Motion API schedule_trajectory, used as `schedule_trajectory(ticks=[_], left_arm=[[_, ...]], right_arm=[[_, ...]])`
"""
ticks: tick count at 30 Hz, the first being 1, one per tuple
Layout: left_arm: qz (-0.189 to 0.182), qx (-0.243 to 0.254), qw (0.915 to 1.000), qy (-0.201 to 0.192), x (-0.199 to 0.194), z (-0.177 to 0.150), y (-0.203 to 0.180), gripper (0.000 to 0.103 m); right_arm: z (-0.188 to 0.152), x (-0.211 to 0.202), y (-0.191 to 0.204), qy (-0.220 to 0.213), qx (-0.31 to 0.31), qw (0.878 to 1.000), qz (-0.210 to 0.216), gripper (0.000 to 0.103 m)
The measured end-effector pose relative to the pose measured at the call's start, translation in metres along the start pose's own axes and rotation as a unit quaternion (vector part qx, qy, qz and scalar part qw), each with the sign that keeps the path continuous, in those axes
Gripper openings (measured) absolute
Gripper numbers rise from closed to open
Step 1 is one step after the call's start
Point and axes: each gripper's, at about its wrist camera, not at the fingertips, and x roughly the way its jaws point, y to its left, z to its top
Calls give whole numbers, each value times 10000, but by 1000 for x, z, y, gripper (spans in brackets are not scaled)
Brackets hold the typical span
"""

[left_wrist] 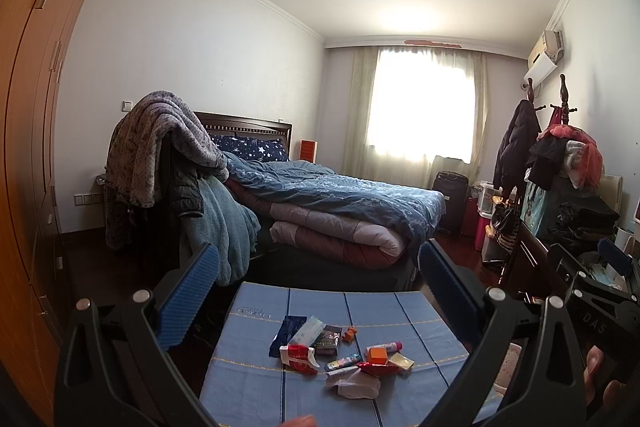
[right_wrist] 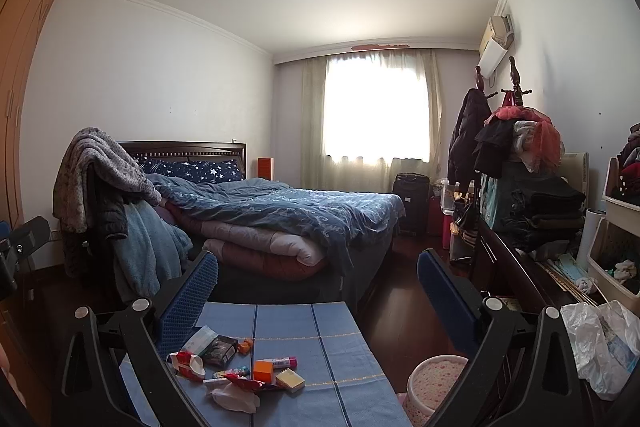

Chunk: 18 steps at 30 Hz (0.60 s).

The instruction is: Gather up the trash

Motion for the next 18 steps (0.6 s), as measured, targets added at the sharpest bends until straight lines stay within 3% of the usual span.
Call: schedule_trajectory(ticks=[18], left_arm=[[-2, -29, 10000, 28, 1, -5, 2, 100]], right_arm=[[-1, -1, 4, 34, -26, 10000, 27, 99]])
